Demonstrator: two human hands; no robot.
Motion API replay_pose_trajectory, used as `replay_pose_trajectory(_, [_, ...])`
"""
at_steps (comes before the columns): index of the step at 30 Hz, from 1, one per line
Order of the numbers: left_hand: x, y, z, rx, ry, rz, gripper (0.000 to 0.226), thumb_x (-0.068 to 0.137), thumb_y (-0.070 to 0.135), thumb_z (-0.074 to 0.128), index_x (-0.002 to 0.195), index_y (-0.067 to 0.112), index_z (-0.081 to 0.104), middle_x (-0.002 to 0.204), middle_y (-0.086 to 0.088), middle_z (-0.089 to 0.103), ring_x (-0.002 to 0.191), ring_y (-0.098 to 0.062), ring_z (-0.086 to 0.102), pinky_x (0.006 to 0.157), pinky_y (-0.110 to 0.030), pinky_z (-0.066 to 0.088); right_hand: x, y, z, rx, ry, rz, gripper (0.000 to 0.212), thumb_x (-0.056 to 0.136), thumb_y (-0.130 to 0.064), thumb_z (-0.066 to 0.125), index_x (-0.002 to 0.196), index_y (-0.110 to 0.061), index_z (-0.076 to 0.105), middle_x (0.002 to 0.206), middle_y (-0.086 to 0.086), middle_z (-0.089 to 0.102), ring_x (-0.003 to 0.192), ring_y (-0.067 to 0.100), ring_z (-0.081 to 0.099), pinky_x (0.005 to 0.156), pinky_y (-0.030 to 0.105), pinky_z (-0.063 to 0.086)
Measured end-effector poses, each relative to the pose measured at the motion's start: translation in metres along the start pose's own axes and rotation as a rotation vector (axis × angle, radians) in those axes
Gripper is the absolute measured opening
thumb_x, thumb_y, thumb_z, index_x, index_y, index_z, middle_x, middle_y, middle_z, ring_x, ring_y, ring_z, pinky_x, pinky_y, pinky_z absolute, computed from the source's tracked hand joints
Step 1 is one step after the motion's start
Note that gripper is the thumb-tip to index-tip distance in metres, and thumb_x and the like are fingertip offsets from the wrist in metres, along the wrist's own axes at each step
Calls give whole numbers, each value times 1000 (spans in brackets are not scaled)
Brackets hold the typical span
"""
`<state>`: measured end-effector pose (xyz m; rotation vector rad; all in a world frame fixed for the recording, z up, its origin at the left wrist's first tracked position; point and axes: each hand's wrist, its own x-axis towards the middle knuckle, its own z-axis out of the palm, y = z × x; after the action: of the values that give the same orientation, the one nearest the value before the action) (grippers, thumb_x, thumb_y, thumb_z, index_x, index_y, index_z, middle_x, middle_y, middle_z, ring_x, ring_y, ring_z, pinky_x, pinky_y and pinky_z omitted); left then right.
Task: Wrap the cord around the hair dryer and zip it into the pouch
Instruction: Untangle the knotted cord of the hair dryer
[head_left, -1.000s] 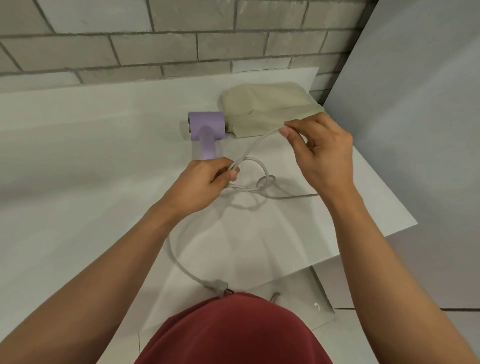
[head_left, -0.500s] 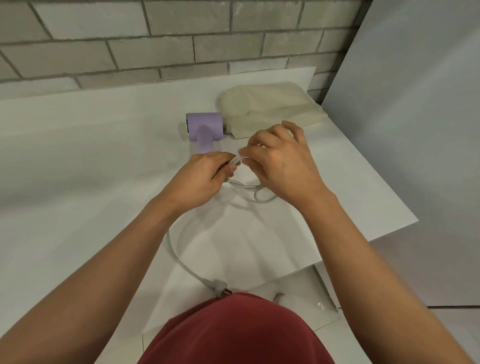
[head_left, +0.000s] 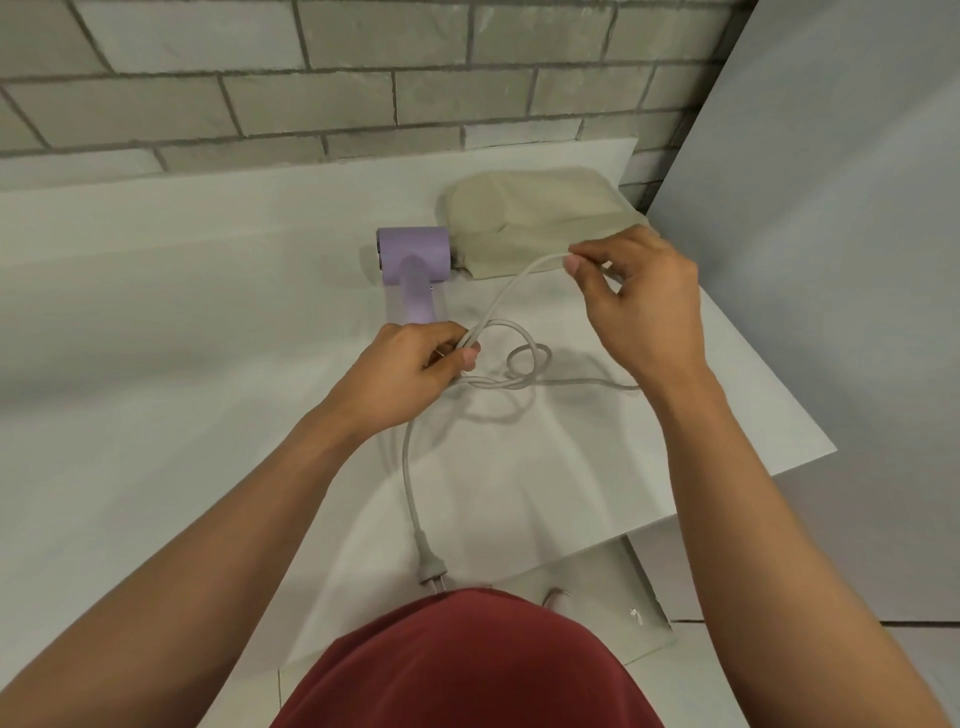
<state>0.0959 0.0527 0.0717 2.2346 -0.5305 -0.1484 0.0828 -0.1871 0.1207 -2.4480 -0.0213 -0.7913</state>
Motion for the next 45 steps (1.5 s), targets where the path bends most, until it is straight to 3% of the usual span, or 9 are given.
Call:
replay_pose_trajectory(6, [3,0,-3,12,-28,-3,18,104,29,59,107,21,75,87,14,75,79,2,68,71,-14,50,-20,-23,2,-340,-205,-265,69,83,-7,65,150,-22,53,154,9,49,134,41,46,101,57,45])
replay_pose_trajectory(10, [5,6,-7,56,-3,36,18,104,28,59,105,19,75,85,10,75,79,0,65,70,-20,50,-29,-27,26,-385,-219,-485,30,90,-24,69,120,-24,76,119,0,72,112,32,65,114,60,39])
replay_pose_trajectory(17, [3,5,-8,49,19,26,16,103,30,60,103,20,72,73,12,67,67,3,61,64,-17,45,-25,-24,28,-180,-156,-378,20,96,-31,68,109,-25,81,97,-5,77,84,29,69,76,41,55])
replay_pose_trajectory(21, [1,-2,-3,32,9,-12,18,102,32,62,101,18,72,85,7,74,80,-8,70,80,-36,56,-14,-26,16,163,-17,-138,19,99,-27,71,113,-20,80,104,-5,77,93,13,71,84,35,58])
replay_pose_trajectory(25, [1,-2,-1,-99,35,-54,16,101,30,64,98,18,73,91,4,78,79,-6,75,80,-31,60,-5,-26,3,329,36,74,18,97,-27,73,114,-21,79,104,-10,77,93,-2,69,85,14,51])
replay_pose_trajectory(28, [4,1,-5,-119,72,-68,16,102,29,63,95,18,73,92,6,78,72,-2,74,71,-14,56,-6,-17,3,268,-13,129,20,99,-29,70,117,-22,78,109,-10,77,96,3,70,85,19,53])
replay_pose_trajectory(32, [4,-4,-10,-100,94,-109,17,103,27,62,93,19,72,91,8,77,68,-3,74,64,-8,49,-13,-4,6,-222,-191,-78,36,97,-11,60,131,-15,70,130,5,70,110,37,63,88,51,55])
replay_pose_trajectory(37, [3,-2,-7,-103,146,-111,17,103,23,62,97,15,74,88,6,77,68,-1,72,61,-5,48,-25,-31,20,-263,-387,-322,70,78,5,57,145,-18,59,141,4,61,115,37,58,84,47,54])
replay_pose_trajectory(45, [1,-5,-10,-31,196,-114,18,103,26,60,92,20,74,76,11,73,64,1,71,67,-16,51,-20,-50,27,-189,-418,-238,41,98,-25,60,139,-29,64,134,-11,64,116,22,62,81,39,54])
